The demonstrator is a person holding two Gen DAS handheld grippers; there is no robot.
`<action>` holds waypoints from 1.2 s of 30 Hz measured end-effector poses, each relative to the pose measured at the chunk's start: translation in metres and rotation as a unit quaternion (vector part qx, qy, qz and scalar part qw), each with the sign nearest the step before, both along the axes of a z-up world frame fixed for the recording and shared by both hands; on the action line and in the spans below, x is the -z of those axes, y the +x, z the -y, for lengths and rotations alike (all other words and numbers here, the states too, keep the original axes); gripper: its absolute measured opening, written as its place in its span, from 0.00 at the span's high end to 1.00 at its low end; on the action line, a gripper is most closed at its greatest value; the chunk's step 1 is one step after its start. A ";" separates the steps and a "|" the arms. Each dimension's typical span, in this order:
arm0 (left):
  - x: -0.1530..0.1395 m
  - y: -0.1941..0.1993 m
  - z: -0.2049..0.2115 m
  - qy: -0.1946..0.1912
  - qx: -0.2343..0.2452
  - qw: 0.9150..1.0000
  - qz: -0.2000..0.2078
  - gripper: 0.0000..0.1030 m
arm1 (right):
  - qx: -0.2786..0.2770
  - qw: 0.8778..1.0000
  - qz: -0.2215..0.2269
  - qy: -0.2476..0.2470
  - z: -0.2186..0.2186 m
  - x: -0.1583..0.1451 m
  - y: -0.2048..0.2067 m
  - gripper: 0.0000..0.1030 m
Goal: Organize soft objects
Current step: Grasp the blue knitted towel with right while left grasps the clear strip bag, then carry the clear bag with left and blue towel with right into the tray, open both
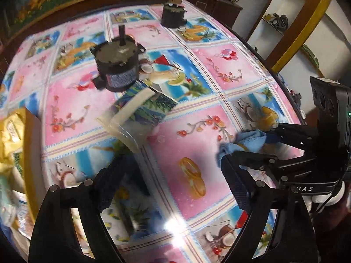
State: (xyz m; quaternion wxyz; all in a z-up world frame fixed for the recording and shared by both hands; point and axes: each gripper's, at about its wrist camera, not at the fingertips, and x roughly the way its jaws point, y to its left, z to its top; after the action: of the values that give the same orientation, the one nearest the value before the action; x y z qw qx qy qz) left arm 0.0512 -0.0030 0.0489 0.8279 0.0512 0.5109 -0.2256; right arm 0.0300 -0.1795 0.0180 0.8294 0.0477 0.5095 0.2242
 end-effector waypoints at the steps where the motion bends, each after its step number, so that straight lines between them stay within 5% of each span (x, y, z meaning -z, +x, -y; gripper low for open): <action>1: -0.004 0.001 -0.002 0.008 -0.005 1.000 0.019 0.14 | 0.002 1.000 0.003 -0.003 0.002 -0.001 -0.002 0.51; 6: 0.003 0.033 0.000 0.076 0.001 0.994 0.084 0.14 | -0.006 1.000 0.009 0.012 0.006 -0.003 -0.006 0.44; 12: 0.037 0.056 0.018 0.157 0.047 0.981 0.101 0.14 | -0.019 0.999 0.024 0.016 0.006 -0.006 -0.006 0.37; 18: 0.042 0.065 0.021 0.103 0.038 0.991 0.075 0.14 | -0.048 0.999 0.025 -0.003 -0.010 0.001 -0.002 0.30; 19: 0.042 0.064 0.019 0.092 0.036 0.993 0.067 0.18 | -0.048 0.998 0.028 -0.013 -0.014 0.002 -0.002 0.30; 20: 0.041 0.063 0.018 0.083 0.036 0.994 0.066 0.34 | -0.050 0.998 0.037 -0.023 -0.017 0.002 -0.003 0.29; 25: 0.038 0.045 0.017 0.083 0.041 0.993 0.073 0.45 | -0.047 0.996 0.057 -0.054 -0.028 0.004 -0.012 0.29; 27: 0.037 0.041 0.015 0.077 0.039 0.994 0.072 0.48 | -0.041 0.997 0.056 -0.044 -0.025 0.003 -0.014 0.36; 28: 0.035 0.037 0.013 0.071 0.037 0.994 0.072 0.50 | -0.040 0.997 0.051 -0.032 -0.023 0.003 -0.015 0.48; 36: 0.009 -0.006 -0.007 0.004 0.009 0.996 0.086 0.51 | -0.018 0.999 0.051 0.005 -0.014 -0.003 -0.035 0.55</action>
State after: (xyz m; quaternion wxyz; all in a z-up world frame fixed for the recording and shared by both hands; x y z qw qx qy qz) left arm 0.0457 0.0038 0.0402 0.8662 0.0788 0.4387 -0.2260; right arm -0.0050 -0.1659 0.0212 0.8500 0.0314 0.4661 0.2437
